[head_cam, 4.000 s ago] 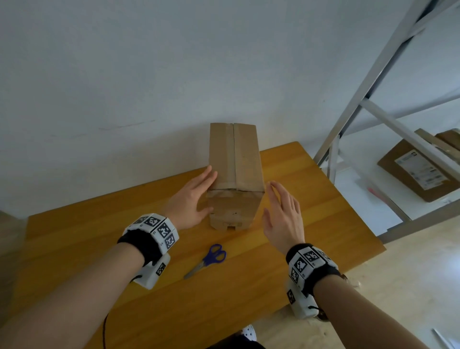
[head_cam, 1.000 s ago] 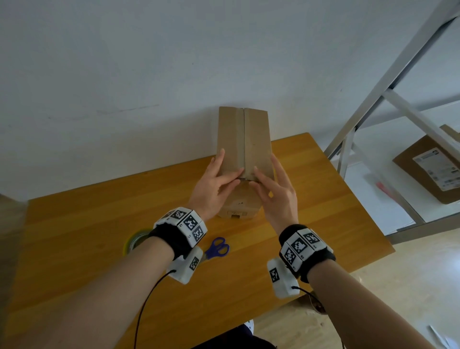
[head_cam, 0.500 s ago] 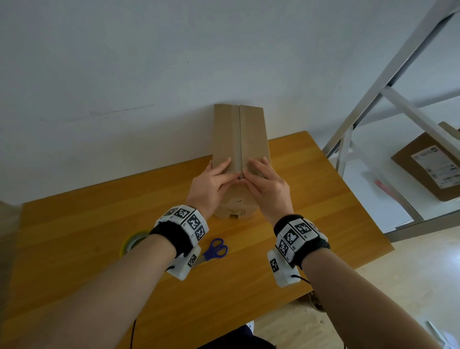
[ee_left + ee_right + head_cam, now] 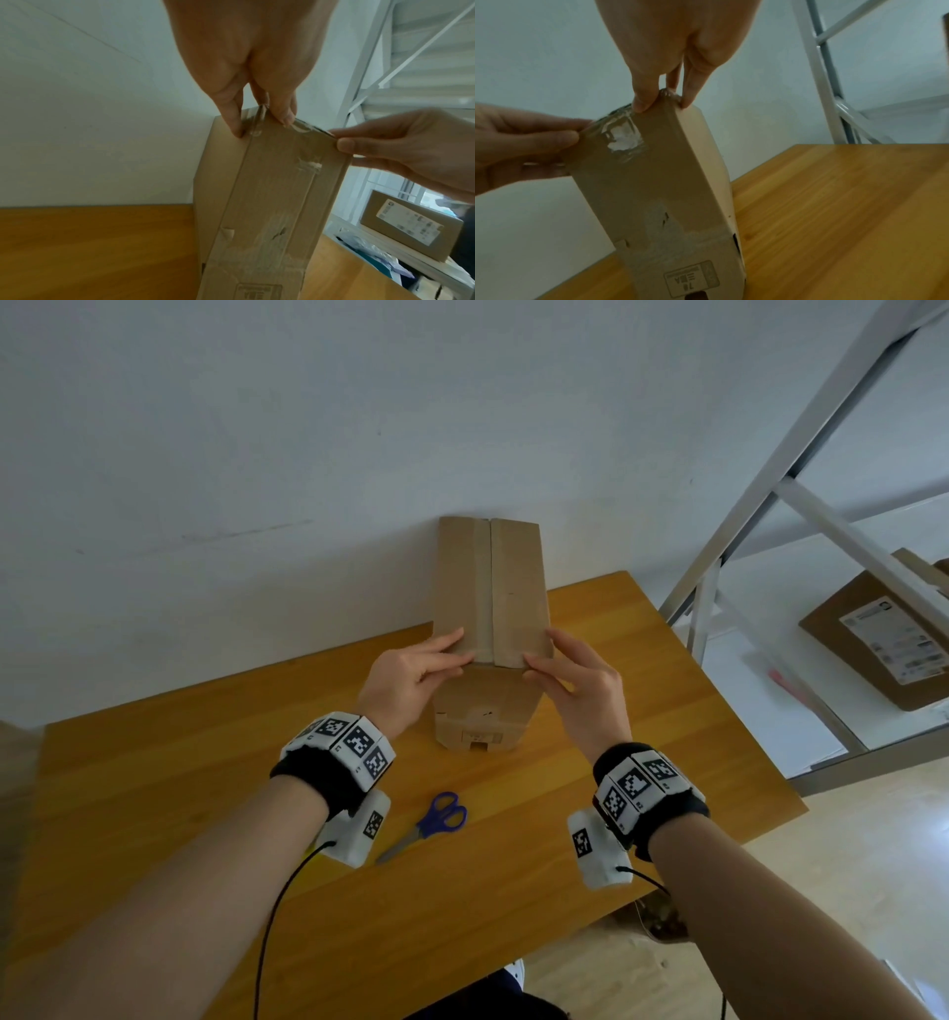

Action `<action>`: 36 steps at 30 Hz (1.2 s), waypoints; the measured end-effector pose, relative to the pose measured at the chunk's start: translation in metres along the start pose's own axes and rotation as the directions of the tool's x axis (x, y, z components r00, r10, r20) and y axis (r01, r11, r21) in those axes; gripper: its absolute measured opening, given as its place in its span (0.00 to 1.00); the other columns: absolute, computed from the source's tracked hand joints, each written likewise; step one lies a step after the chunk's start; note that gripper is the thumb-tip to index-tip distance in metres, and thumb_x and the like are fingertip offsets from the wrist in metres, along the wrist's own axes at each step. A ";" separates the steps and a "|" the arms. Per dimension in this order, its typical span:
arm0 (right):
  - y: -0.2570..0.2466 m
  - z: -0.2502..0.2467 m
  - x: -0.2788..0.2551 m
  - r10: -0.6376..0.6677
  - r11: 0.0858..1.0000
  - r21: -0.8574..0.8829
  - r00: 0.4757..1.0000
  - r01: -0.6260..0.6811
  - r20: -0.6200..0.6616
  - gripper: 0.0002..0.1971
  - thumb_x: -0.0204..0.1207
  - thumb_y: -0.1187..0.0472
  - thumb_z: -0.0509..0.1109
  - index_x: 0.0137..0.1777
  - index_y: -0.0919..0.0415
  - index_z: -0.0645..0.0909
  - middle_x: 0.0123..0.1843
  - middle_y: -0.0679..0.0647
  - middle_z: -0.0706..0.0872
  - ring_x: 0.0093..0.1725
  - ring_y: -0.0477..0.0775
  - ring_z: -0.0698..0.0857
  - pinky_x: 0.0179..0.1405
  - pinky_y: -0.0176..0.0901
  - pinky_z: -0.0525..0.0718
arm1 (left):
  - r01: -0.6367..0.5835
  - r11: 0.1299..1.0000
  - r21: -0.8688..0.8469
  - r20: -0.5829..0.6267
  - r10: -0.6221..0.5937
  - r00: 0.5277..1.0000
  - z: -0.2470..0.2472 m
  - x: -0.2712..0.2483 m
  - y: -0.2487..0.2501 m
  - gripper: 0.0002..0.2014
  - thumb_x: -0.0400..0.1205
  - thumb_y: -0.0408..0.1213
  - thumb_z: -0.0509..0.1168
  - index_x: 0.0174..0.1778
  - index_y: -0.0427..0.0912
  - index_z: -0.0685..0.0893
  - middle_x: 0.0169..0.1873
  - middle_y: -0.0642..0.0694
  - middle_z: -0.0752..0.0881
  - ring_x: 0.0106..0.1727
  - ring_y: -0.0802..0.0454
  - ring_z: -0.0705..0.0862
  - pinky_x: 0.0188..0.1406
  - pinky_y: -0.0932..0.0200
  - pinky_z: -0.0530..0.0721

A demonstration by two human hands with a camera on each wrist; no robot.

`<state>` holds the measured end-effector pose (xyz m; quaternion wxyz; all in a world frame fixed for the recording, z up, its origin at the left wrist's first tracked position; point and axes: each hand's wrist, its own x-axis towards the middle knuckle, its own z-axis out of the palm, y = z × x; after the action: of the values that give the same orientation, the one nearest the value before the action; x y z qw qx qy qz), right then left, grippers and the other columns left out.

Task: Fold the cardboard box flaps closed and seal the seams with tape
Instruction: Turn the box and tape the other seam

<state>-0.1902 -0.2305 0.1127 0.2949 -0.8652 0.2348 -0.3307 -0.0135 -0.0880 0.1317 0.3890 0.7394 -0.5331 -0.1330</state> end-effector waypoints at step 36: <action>0.002 -0.032 -0.003 0.380 0.876 0.191 0.879 -0.442 0.288 0.23 0.72 0.74 0.73 0.66 0.56 0.81 0.70 0.53 0.80 0.60 0.27 0.77 0.65 0.34 0.79 | 0.055 0.998 -0.016 -0.048 -0.055 0.997 -0.015 -0.009 -0.006 0.17 0.72 0.34 0.73 0.58 0.39 0.85 0.55 0.44 0.87 0.55 0.62 0.86 0.55 0.73 0.81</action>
<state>-0.2151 -0.2409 0.1295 0.4921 -0.7841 0.3330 -0.1791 -0.0038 -0.0722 0.1357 0.4034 0.7540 -0.5020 -0.1298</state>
